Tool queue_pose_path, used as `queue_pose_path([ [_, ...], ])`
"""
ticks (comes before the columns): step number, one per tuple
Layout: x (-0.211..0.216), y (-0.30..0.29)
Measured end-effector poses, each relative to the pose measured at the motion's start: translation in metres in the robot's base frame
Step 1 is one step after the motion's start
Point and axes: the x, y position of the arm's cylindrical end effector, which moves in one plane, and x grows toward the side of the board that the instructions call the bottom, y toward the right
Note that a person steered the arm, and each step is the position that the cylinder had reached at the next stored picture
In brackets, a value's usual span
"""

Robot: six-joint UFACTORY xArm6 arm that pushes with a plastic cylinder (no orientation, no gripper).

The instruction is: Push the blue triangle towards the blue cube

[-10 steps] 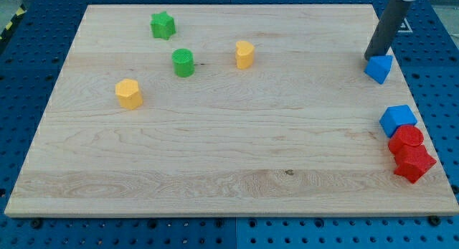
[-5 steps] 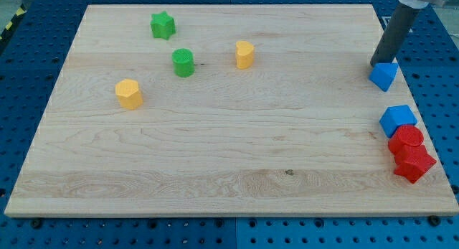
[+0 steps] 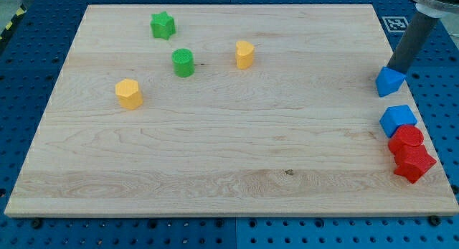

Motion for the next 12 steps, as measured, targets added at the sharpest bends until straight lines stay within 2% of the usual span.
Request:
queue_pose_path([
  [3, 0.034, -0.005],
  [4, 0.033, -0.007],
  [5, 0.003, -0.020],
  [9, 0.027, -0.026],
  [12, 0.029, -0.027],
])
